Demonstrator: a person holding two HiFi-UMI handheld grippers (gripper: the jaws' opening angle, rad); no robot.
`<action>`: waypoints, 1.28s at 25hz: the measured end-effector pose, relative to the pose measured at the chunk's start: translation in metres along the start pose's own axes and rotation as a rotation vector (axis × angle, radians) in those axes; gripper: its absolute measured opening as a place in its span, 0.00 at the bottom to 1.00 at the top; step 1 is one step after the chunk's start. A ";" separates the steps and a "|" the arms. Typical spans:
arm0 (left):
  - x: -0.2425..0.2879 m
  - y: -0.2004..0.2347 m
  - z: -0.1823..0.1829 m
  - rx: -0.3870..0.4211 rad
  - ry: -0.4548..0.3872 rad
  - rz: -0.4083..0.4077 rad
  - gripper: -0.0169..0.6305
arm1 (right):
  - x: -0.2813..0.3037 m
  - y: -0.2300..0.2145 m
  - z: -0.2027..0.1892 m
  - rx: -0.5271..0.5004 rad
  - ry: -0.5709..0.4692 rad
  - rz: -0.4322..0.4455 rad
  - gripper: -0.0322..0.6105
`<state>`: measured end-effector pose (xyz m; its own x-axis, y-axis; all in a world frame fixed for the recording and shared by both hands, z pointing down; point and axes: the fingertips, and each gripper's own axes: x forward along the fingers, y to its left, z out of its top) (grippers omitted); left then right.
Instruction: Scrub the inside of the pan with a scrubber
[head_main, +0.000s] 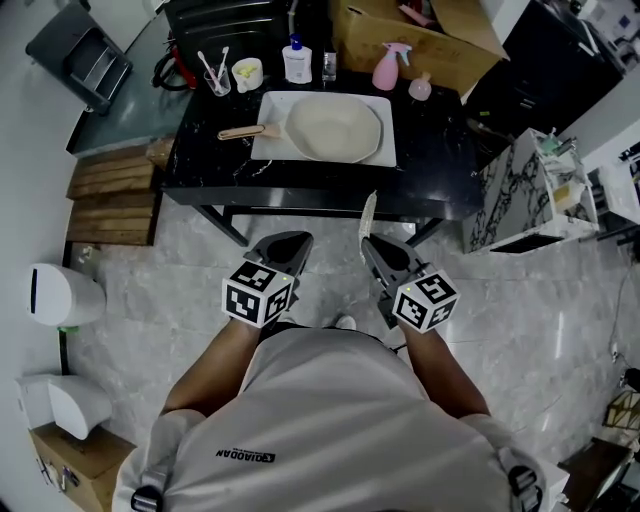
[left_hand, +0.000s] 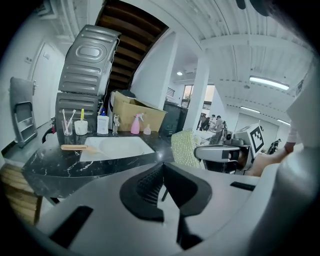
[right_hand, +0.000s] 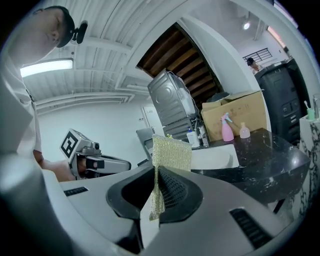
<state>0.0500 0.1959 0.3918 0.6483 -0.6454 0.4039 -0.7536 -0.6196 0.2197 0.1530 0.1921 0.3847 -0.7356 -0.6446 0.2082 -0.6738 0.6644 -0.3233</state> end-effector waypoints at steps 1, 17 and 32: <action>-0.003 0.001 0.000 -0.003 -0.005 -0.006 0.05 | 0.002 0.005 0.000 0.002 -0.003 -0.004 0.14; -0.032 0.020 0.002 0.096 -0.025 -0.025 0.05 | 0.018 0.047 -0.012 -0.013 0.019 -0.034 0.14; -0.033 0.016 -0.002 0.087 -0.027 -0.040 0.05 | 0.016 0.047 -0.014 0.000 0.019 -0.041 0.14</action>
<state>0.0163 0.2080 0.3842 0.6813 -0.6303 0.3722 -0.7155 -0.6808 0.1568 0.1083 0.2185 0.3854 -0.7087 -0.6640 0.2384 -0.7032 0.6376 -0.3145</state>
